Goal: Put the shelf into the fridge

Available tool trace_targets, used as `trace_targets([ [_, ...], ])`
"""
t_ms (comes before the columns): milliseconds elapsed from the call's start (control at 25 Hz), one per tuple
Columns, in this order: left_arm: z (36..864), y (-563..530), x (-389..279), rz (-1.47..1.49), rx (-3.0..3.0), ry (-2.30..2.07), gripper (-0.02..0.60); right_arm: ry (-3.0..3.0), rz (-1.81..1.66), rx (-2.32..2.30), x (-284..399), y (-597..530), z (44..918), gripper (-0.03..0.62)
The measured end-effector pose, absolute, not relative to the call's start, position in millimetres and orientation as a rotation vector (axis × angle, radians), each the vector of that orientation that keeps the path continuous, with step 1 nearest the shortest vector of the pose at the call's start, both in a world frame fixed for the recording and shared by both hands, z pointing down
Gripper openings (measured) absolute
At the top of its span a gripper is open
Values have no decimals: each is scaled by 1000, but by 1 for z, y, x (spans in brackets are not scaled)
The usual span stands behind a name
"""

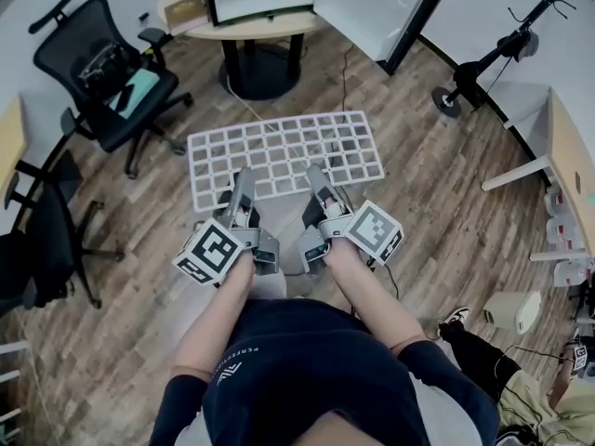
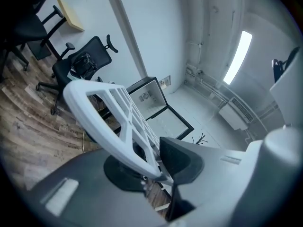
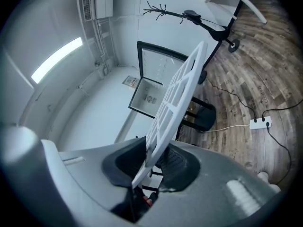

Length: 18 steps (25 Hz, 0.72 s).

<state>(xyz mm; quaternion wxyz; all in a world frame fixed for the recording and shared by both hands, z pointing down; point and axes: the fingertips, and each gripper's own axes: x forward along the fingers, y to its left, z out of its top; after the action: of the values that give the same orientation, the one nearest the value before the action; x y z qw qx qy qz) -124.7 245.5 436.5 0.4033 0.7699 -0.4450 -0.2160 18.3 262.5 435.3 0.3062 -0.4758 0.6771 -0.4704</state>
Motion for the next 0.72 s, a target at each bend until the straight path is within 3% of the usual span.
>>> trace_targets([
  [720,403,69,-156,-537,2092,-1109,112,1949,-1067,-1307,-20,92,412,106],
])
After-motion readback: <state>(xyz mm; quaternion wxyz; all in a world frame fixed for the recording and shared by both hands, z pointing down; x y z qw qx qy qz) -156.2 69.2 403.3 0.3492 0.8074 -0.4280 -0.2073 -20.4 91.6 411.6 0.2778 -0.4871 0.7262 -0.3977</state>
